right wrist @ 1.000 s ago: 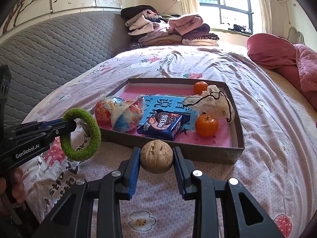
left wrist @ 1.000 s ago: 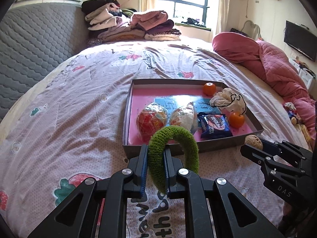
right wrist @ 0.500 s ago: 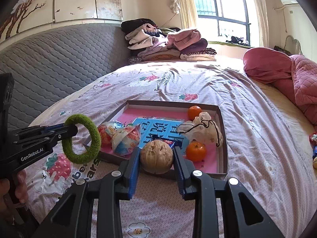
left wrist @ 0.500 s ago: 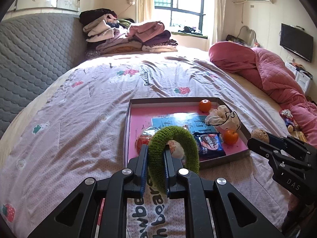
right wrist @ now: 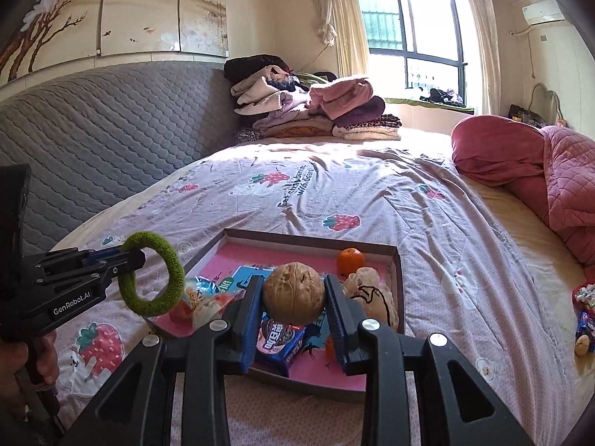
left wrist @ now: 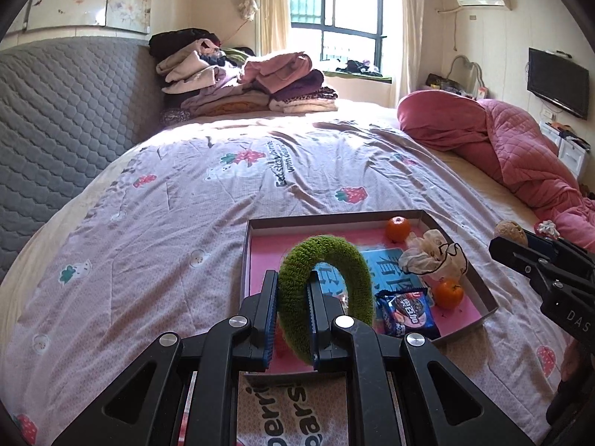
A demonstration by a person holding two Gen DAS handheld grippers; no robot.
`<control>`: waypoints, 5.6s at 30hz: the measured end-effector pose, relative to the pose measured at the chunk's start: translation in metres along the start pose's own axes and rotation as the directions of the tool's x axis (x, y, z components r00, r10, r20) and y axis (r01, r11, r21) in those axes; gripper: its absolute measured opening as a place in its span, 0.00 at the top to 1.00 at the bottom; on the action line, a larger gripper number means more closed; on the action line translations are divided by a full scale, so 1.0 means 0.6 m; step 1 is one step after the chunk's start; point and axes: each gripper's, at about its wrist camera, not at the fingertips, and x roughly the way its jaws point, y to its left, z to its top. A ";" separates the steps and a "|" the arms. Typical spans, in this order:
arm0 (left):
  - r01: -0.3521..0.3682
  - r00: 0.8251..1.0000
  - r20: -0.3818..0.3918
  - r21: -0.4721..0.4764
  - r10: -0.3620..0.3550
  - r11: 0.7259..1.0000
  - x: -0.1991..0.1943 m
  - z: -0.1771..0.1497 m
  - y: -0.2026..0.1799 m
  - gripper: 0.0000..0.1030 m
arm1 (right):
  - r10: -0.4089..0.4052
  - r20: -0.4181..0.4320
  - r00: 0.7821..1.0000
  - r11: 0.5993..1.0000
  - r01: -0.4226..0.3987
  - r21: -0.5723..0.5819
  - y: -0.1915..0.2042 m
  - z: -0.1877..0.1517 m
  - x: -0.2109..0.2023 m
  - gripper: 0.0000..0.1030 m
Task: Organize objects
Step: 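Carry the green ring with the left tool while the right tool carries the walnut over the tray, then lower and release the green ring onto the book with the left tool while the right tool releases the walnut, then withdraw both open tools from the tray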
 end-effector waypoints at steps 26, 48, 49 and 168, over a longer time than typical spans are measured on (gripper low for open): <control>0.036 0.998 -0.045 -0.073 -0.040 0.997 0.168 0.062 0.043 0.86 | -0.045 -0.084 0.995 0.998 0.043 -0.035 -0.032 -0.015 0.135 0.68; 0.036 0.984 -0.172 -0.087 -0.051 0.996 0.259 0.020 0.044 0.86 | -0.057 -0.237 0.970 0.996 0.038 -0.084 -0.016 -0.062 0.214 0.68; 0.036 0.984 -0.174 -0.083 -0.050 0.996 0.260 0.019 0.042 0.86 | -0.060 -0.243 0.968 0.996 0.041 -0.084 -0.016 -0.064 0.216 0.68; -0.095 0.993 0.065 -0.037 0.097 0.995 -0.069 0.022 -0.031 0.25 | -0.090 0.009 0.996 0.996 0.090 0.014 -0.005 0.017 -0.026 0.40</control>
